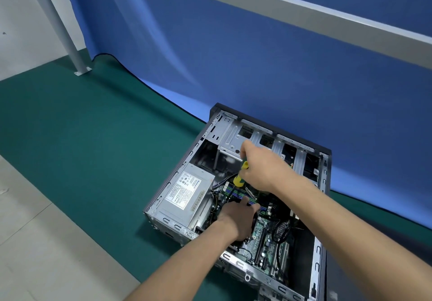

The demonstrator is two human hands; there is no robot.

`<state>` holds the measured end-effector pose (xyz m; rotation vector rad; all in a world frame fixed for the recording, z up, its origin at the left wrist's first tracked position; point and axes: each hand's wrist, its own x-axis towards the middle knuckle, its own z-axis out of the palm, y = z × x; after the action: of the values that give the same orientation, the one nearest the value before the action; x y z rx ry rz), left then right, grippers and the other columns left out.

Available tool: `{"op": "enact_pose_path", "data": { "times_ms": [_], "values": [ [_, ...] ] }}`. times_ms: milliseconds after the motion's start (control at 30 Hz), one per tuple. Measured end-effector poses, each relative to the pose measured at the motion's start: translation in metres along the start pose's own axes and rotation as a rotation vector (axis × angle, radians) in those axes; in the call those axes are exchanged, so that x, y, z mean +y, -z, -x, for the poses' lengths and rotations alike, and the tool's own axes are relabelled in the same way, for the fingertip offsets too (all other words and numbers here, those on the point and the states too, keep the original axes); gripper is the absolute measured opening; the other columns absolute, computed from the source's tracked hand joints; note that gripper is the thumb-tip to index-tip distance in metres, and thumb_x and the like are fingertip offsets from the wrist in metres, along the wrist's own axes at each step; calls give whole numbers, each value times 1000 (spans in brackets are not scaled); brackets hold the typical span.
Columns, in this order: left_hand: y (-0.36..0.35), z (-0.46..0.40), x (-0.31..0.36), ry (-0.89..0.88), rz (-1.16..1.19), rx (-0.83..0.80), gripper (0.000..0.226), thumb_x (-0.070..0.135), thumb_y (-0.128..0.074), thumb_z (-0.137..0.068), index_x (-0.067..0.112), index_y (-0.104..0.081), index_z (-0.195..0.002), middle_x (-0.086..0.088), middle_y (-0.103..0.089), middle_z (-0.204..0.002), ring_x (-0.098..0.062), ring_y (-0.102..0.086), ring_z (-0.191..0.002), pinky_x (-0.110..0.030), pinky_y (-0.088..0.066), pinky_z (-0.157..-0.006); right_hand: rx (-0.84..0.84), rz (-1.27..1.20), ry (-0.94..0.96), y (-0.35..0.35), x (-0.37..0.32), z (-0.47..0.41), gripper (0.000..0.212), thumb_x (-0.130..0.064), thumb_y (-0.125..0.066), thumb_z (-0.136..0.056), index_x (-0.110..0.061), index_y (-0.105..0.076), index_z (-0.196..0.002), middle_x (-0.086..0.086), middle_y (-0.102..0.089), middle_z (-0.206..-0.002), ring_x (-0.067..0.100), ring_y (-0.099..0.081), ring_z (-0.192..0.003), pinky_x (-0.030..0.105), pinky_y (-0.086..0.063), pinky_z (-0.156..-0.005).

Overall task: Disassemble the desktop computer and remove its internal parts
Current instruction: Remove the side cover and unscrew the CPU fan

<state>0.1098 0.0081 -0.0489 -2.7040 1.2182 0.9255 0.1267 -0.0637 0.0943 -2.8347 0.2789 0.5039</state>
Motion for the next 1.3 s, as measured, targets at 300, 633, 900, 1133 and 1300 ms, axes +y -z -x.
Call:
{"op": "enact_pose_path", "data": {
  "times_ms": [300, 633, 900, 1133, 1300],
  "values": [
    [2, 2, 1, 7, -8, -10, 56, 19, -46, -96, 28, -19, -144, -9, -13, -154, -38, -61, -100, -37, -53, -65, 19, 48, 80, -2, 2, 5, 23, -34, -49, -94, -15, -39, -100, 3, -50, -83, 28, -51, -81, 32, -36, -62],
    [4, 4, 3, 19, -29, -18, 56, 17, -45, -96, 28, -18, -144, -9, -15, -152, -38, -60, -101, -37, -53, -66, 86, 72, 59, -3, 5, 6, 22, -36, -42, -97, -14, -41, -100, 9, -59, -92, 29, -51, -78, 32, -34, -62],
    [3, 4, 3, 22, -43, -24, 56, 17, -42, -97, 28, -15, -145, -9, -14, -153, -39, -59, -105, -41, -55, -73, 111, 2, 2, -6, 9, 2, 22, -34, -40, -98, -13, -42, -96, 9, -60, -94, 29, -53, -80, 33, -35, -62],
    [2, 4, 2, 17, -45, -14, 58, 19, -42, -97, 29, -12, -147, -8, -13, -154, -38, -58, -107, -41, -55, -72, 180, 158, -77, -6, 6, 3, 33, -45, -31, -100, -13, -34, -92, 4, -49, -78, 28, -46, -72, 34, -32, -60],
    [3, 3, 1, 10, -17, -8, 55, 18, -42, -97, 29, -18, -145, -9, -16, -151, -39, -58, -104, -39, -53, -68, 53, -45, 0, -3, 4, 3, 23, -32, -49, -96, -15, -36, -101, 4, -50, -88, 25, -47, -76, 32, -31, -57]
  ]
}}
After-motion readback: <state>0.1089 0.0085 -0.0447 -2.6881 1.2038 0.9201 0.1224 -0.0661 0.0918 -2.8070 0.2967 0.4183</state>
